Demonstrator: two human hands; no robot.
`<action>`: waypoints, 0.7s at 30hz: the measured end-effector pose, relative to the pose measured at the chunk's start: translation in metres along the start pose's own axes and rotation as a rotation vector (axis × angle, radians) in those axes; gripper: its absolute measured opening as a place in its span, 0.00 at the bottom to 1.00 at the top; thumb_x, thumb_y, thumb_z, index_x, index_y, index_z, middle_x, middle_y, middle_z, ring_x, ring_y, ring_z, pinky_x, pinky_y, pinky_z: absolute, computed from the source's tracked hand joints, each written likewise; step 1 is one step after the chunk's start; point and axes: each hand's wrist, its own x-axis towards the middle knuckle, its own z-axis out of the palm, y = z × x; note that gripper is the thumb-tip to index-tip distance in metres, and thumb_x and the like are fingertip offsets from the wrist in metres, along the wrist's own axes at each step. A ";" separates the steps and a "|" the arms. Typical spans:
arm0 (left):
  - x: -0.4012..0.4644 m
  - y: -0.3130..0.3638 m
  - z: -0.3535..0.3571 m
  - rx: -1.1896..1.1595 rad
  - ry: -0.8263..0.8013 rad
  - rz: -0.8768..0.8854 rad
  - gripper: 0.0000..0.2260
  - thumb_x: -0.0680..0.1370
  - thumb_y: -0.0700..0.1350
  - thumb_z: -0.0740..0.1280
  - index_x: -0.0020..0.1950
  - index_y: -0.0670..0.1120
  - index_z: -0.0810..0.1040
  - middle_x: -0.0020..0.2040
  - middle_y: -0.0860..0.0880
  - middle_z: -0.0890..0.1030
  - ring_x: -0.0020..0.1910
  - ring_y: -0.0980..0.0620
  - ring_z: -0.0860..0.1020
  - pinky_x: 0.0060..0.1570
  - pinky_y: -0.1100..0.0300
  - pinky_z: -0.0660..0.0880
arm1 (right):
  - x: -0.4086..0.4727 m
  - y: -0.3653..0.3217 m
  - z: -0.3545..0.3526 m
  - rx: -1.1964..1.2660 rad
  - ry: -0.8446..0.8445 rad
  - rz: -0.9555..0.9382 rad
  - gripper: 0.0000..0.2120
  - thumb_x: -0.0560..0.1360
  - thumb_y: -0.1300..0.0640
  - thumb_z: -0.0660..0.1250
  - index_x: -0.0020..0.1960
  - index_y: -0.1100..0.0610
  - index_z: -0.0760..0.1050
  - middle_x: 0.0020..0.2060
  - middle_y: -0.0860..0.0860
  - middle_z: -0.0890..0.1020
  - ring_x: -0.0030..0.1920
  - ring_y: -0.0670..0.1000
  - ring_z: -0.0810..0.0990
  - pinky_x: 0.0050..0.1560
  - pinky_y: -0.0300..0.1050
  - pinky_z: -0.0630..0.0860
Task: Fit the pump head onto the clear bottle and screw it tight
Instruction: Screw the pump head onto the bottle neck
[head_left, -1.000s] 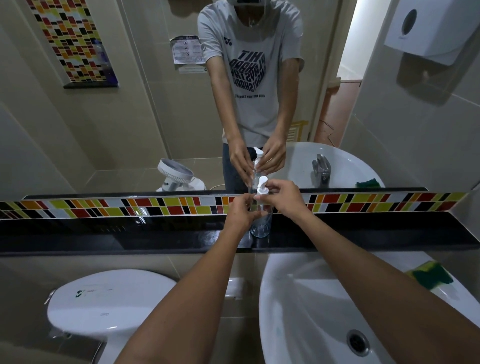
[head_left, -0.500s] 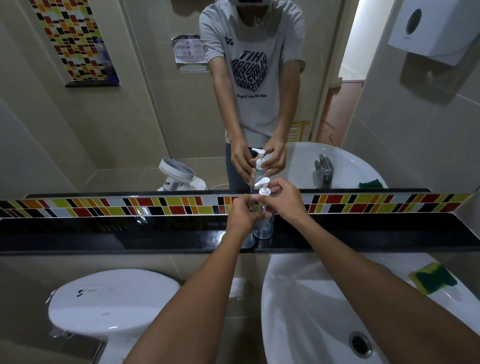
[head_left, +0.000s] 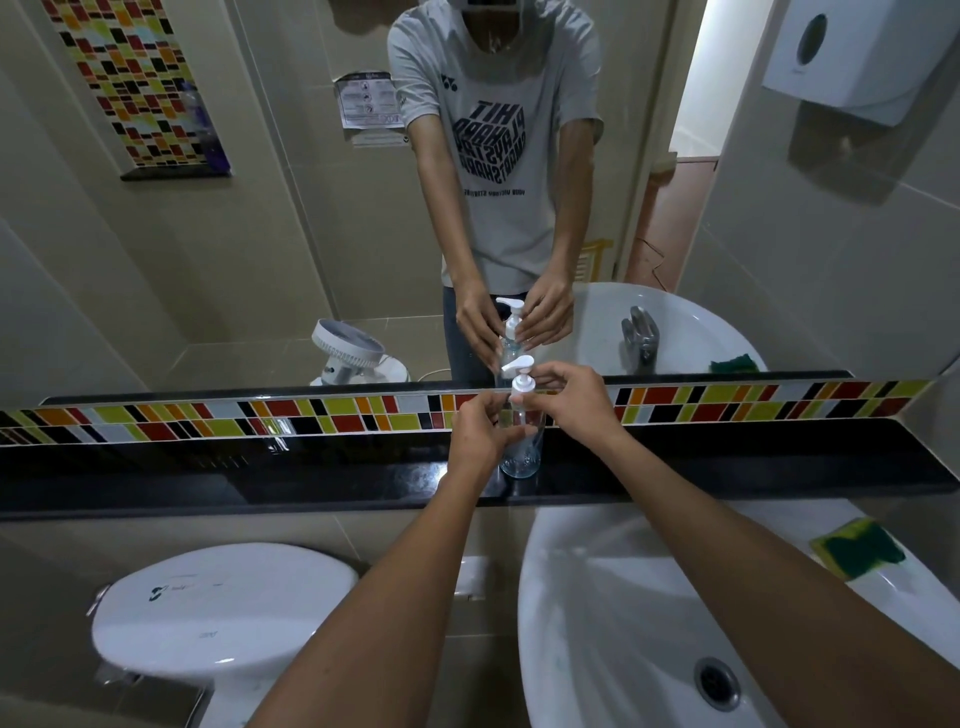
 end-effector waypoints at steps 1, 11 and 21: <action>0.000 -0.002 0.000 0.003 -0.001 -0.001 0.21 0.66 0.36 0.81 0.56 0.40 0.82 0.41 0.52 0.83 0.36 0.60 0.78 0.33 0.73 0.76 | 0.000 0.001 0.002 -0.011 0.016 -0.003 0.20 0.68 0.62 0.82 0.59 0.61 0.84 0.50 0.55 0.88 0.51 0.52 0.87 0.39 0.30 0.80; 0.001 -0.002 -0.003 0.029 -0.044 -0.037 0.19 0.69 0.33 0.78 0.58 0.37 0.79 0.40 0.53 0.79 0.34 0.63 0.75 0.30 0.77 0.73 | -0.001 -0.006 0.002 0.006 -0.026 -0.011 0.29 0.66 0.50 0.83 0.64 0.58 0.81 0.55 0.53 0.86 0.59 0.52 0.84 0.62 0.51 0.81; 0.003 -0.005 -0.001 0.031 -0.027 -0.023 0.25 0.66 0.39 0.81 0.63 0.41 0.80 0.54 0.46 0.85 0.52 0.50 0.83 0.54 0.55 0.81 | 0.000 -0.028 0.000 0.214 0.115 0.033 0.12 0.75 0.55 0.76 0.55 0.61 0.85 0.48 0.55 0.88 0.52 0.54 0.87 0.56 0.46 0.83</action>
